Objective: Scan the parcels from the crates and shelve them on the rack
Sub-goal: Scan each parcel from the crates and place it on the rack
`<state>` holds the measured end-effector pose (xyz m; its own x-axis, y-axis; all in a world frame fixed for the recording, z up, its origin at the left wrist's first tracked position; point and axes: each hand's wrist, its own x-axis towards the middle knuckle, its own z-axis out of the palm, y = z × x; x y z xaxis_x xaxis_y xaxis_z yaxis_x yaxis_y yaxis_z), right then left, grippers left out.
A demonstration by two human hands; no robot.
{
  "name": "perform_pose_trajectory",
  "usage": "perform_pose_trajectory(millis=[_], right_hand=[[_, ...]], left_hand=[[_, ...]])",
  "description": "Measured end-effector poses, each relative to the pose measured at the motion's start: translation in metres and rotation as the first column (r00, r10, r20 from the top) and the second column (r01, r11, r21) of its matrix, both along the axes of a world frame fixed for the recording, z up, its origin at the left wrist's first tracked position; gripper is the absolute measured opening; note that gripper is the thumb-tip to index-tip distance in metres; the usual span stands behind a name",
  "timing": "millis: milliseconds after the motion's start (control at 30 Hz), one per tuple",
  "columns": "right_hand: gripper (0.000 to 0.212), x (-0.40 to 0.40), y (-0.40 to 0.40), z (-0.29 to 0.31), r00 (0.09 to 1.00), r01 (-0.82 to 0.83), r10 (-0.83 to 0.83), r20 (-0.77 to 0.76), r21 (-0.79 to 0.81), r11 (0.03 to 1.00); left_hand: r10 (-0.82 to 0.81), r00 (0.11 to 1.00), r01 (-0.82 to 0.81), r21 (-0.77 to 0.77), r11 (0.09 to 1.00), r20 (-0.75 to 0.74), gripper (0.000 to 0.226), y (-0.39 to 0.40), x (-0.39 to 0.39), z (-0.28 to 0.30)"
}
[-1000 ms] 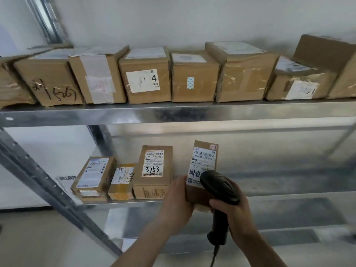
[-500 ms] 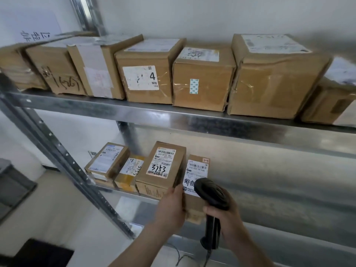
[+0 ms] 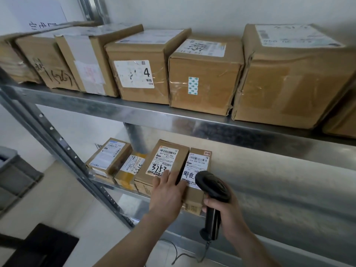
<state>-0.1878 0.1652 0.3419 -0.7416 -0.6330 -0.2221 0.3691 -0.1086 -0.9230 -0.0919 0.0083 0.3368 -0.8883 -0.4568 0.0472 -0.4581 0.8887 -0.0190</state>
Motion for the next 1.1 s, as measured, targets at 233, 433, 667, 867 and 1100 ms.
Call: perform_pose_trajectory(millis=[233, 433, 667, 867, 1100], right_hand=[[0.054, -0.006, -0.010, 0.008, 1.000, -0.031, 0.031, 0.006, -0.020, 0.999], [0.058, -0.005, -0.012, 0.011, 1.000, -0.022, 0.022, 0.013, -0.015, 1.000], [0.058, 0.001, -0.012, 0.016, 1.000, 0.013, -0.013, -0.015, 0.000, 1.000], [0.067, 0.014, -0.001, 0.013, 0.977, 0.111, -0.095, -0.192, 0.074, 0.991], [0.069, 0.064, -0.013, 0.028, 0.885, 0.138, -0.080, -0.459, 0.096, 0.986]], left_hand=[[-0.029, 0.997, 0.032, 0.049, 0.998, -0.066, 0.048, -0.013, -0.002, 0.003], [-0.050, 0.996, 0.055, 0.056, 0.997, -0.077, 0.053, -0.017, 0.000, 0.005], [-0.098, 0.990, 0.107, 0.087, 0.990, -0.101, 0.056, -0.021, 0.005, 0.006], [-0.076, 0.985, 0.090, 0.081, 0.993, -0.157, 0.065, -0.028, 0.029, 0.013], [0.023, 0.992, -0.019, 0.033, 0.999, -0.125, 0.077, -0.051, 0.088, 0.025]])
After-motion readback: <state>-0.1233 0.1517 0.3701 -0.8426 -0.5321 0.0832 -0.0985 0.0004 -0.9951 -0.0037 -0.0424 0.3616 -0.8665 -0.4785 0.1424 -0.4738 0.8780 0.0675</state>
